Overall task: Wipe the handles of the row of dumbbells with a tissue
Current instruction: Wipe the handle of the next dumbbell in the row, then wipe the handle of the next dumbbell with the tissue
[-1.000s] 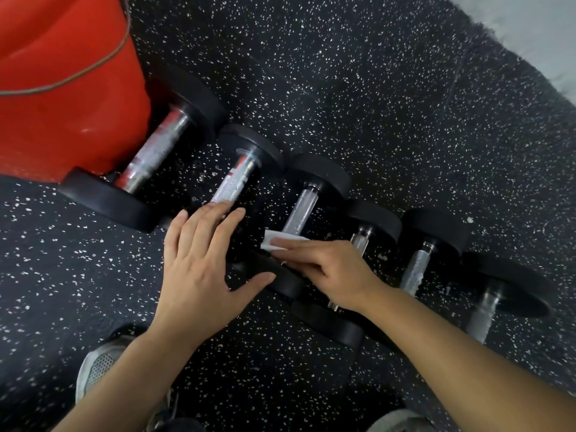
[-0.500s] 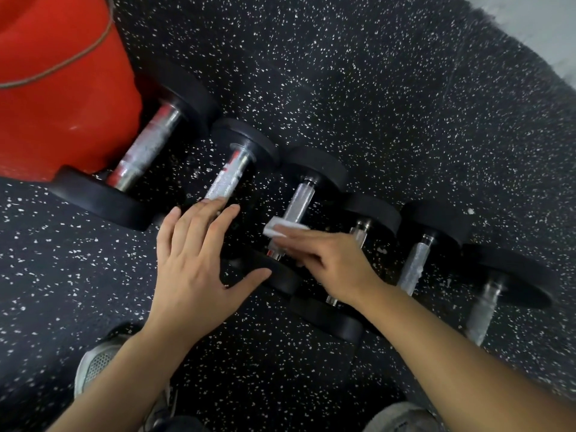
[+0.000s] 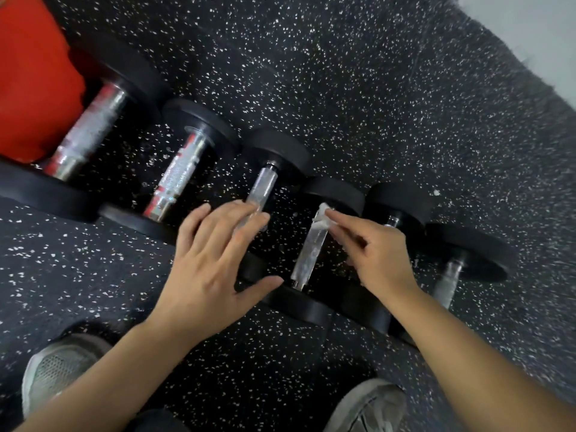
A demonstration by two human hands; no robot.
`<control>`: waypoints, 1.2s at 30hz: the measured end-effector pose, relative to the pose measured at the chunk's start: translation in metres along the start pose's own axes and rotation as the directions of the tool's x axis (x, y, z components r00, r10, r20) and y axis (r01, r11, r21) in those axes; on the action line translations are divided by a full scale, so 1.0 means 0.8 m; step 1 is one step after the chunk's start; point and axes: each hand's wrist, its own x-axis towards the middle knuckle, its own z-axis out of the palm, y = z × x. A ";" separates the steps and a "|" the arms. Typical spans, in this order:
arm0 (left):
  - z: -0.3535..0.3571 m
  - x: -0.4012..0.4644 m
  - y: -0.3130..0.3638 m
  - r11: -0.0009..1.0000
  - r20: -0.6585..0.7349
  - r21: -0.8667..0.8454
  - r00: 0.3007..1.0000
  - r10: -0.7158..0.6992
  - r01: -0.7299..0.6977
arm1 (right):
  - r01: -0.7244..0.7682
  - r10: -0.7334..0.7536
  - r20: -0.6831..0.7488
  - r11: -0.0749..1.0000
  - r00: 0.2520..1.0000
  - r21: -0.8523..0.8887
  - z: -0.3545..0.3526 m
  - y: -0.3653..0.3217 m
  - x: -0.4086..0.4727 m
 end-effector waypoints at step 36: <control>0.024 -0.001 0.029 0.993 0.108 0.106 0.993 0.042 -0.053 | 0.357 -0.224 0.419 0.894 0.880 -0.270 0.019 0.019 -0.020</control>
